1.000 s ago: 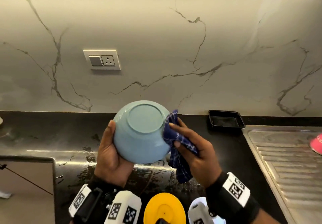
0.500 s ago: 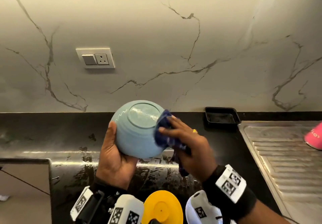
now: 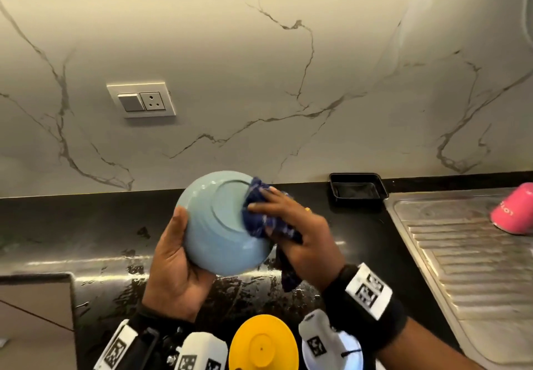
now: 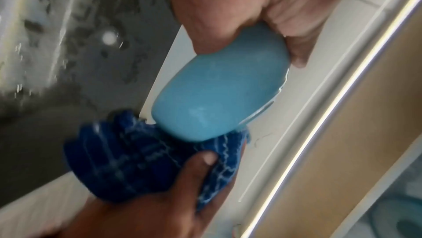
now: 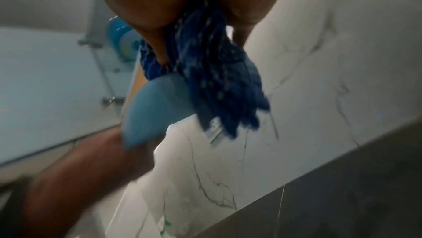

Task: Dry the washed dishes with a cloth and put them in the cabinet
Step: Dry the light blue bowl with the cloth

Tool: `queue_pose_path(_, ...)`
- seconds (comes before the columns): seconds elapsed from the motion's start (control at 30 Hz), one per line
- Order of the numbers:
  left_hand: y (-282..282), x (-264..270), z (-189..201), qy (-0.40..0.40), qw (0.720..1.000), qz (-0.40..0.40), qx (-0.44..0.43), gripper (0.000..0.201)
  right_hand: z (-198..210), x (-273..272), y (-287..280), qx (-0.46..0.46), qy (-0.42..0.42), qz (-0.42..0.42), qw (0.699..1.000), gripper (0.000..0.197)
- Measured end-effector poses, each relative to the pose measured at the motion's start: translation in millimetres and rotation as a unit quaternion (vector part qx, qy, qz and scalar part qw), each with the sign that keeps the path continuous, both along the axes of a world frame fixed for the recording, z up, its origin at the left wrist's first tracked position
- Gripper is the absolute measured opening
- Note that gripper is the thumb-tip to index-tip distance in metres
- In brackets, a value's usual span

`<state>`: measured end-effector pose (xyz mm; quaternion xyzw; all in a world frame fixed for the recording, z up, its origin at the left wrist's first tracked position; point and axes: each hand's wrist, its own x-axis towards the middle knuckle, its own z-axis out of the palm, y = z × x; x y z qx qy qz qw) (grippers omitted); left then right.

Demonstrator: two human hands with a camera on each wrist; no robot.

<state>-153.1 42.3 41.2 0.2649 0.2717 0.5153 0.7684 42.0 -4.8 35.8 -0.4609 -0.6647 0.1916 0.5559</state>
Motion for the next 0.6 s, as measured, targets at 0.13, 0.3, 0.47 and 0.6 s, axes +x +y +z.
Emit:
queue_pose_path(0.13,-2,3,-3,0.060,0.998,0.025,0.025,0.099,15,-2,14,-0.053,-0.038,-0.002,0.998,0.053)
queue_pose_path(0.3,7,-2,4,0.053,0.996,0.059,0.042,0.101,17,-9,2,0.001,-0.186,0.032,0.982,0.059)
queue_pose_path(0.47,4,4,8,0.049,0.995,0.052,0.062,0.054,14,11,17,-0.067,-0.071,-0.049,0.994,0.057)
queue_pose_path(0.6,3,10,14,0.053,0.995,0.044,0.072,0.048,33,-11,17,-0.027,-0.087,-0.009,0.996,0.062)
